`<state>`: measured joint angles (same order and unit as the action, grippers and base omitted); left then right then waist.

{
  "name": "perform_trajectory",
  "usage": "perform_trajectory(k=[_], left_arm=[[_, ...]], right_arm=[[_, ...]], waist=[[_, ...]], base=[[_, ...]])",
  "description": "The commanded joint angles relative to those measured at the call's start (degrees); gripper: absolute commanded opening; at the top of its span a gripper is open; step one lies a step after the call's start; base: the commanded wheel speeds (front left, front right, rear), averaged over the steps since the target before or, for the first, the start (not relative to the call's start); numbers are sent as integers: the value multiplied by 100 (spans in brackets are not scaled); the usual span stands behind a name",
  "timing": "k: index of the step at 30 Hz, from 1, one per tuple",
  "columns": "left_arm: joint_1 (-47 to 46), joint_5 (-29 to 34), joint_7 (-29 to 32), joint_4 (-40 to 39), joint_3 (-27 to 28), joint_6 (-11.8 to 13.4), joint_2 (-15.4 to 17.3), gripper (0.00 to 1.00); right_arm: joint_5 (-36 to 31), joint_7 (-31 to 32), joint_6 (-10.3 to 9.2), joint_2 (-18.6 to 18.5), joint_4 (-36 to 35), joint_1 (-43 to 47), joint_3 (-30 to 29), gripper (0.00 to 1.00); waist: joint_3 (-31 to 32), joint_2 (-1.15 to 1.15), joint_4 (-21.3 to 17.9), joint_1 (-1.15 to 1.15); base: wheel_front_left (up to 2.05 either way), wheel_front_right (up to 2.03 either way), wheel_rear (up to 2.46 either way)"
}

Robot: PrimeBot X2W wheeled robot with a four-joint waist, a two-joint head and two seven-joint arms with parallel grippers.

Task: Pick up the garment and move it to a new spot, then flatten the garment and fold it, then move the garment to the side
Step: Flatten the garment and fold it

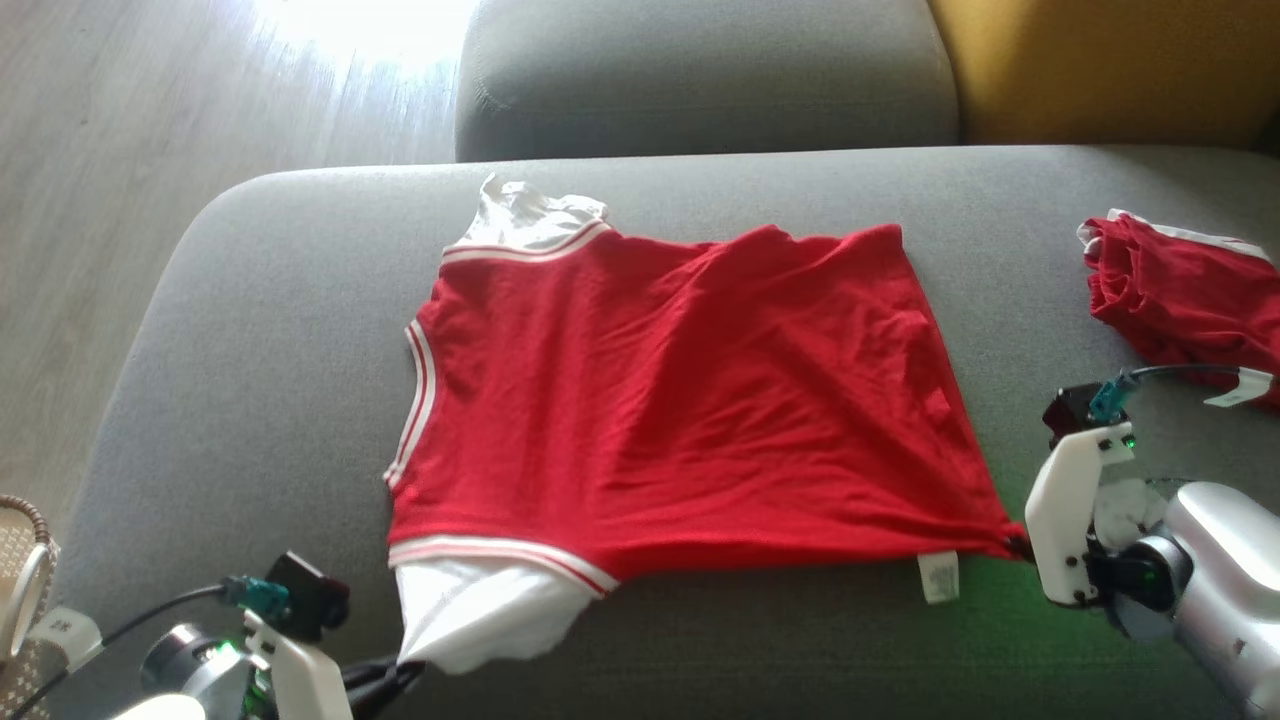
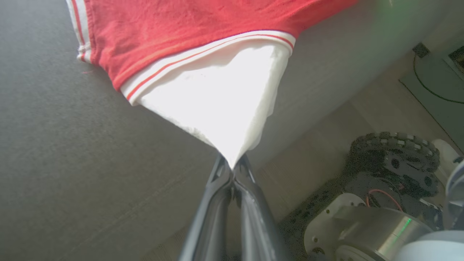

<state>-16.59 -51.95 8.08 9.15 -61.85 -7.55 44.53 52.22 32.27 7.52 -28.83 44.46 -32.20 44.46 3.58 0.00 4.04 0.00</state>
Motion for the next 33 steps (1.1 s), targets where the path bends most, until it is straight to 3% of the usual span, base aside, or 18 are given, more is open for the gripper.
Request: perform_trajectory(k=[1,10,16,24,33], left_arm=[[-208,-110,67,-212,154,7,345,0],[-193,-825,381,-959,-114,7,780,0],[-446,-1120,91,-1042,210,7,913,0],[-965,-1285,73,-1140,424,7,967,0],[-1615,-1476,-96,-827,719,7,759,0]], right_arm=[[89,198,-3,-227,-151,20,35,0],[285,673,-3,-516,-706,246,-74,0],[199,548,-3,-530,-941,227,-323,0],[74,330,-3,-351,-1087,-32,-709,0],[-207,-117,-3,-85,-1005,-507,-968,0]], waist=[[16,0,-11,0],[5,0,-56,0],[-89,0,-93,0],[-331,0,-146,0],[-799,0,-206,0]], base=[[0,0,0],[0,0,0],[0,0,0],[0,0,0],[0,0,0]])
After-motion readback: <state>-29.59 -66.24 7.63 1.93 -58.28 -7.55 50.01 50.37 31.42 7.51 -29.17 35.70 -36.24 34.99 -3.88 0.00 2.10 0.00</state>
